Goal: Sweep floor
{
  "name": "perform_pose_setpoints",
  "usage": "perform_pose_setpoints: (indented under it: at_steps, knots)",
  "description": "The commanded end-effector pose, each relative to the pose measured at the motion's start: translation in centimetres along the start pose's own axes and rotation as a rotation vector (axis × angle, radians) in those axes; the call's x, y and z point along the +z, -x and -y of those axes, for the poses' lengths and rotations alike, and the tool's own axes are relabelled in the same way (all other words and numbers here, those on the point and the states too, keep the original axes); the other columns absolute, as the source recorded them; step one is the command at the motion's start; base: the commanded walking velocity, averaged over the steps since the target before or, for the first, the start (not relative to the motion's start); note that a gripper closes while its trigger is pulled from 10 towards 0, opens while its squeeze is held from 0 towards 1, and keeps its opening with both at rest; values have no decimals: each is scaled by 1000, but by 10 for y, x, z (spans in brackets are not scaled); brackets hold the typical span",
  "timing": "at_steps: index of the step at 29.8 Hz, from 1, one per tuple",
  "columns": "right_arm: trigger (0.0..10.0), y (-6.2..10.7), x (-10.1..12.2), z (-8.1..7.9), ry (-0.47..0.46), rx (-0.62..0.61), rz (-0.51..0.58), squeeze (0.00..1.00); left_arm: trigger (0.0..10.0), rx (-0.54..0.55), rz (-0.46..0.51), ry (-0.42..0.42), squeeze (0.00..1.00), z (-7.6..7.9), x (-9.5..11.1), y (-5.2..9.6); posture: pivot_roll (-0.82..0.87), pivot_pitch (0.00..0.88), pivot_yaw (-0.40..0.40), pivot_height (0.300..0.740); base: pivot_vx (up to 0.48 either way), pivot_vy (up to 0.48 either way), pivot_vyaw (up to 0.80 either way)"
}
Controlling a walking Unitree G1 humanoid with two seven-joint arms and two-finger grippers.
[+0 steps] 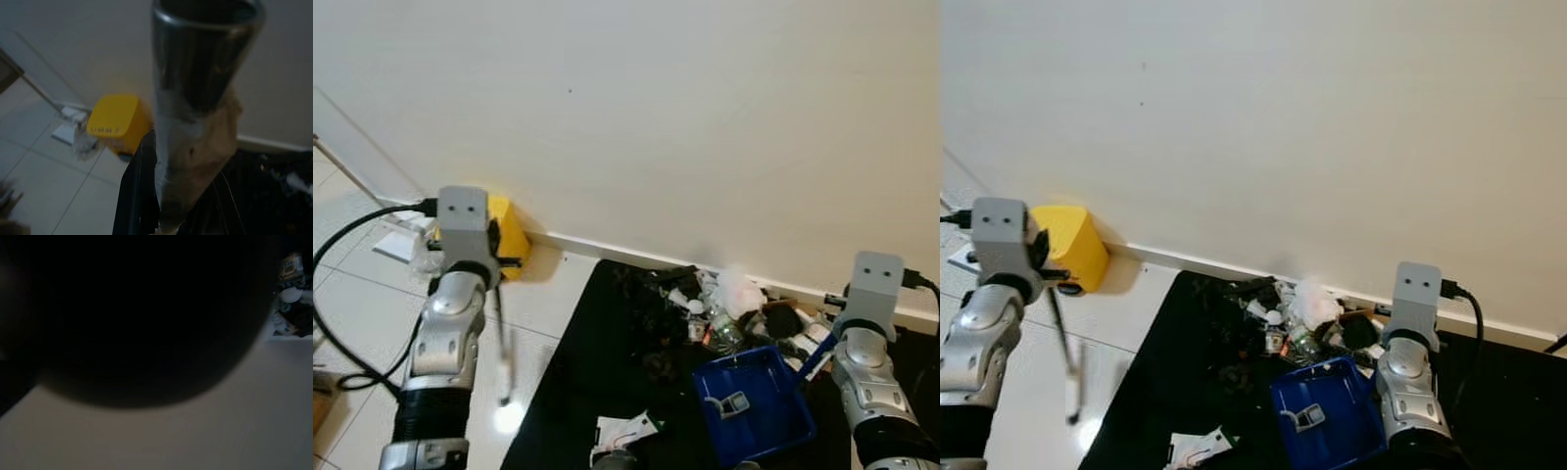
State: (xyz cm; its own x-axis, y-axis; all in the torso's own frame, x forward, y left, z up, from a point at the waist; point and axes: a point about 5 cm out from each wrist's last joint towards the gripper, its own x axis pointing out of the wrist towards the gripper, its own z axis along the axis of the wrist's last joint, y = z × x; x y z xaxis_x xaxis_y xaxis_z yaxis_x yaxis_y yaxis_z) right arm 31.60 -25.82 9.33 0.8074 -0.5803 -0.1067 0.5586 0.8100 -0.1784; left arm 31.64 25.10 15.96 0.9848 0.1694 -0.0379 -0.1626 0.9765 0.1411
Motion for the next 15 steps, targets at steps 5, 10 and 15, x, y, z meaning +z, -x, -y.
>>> perform_pose_setpoints:
  at_steps: [5,10,15]
  knots:
    - [10000,8,-26,-4,21,-19,-123,0,10000,16,-37,113,0,6,-24,3,10,187,86,740,0,0,0]
    - [10000,15,-24,-26,30,24,-120,0,10000,65,-88,282,0,22,-53,2,-18,193,69,740,0,0,0]
    - [10000,17,-25,-34,27,47,-130,0,10000,32,-74,430,0,44,-45,-4,-17,192,68,740,0,0,0]
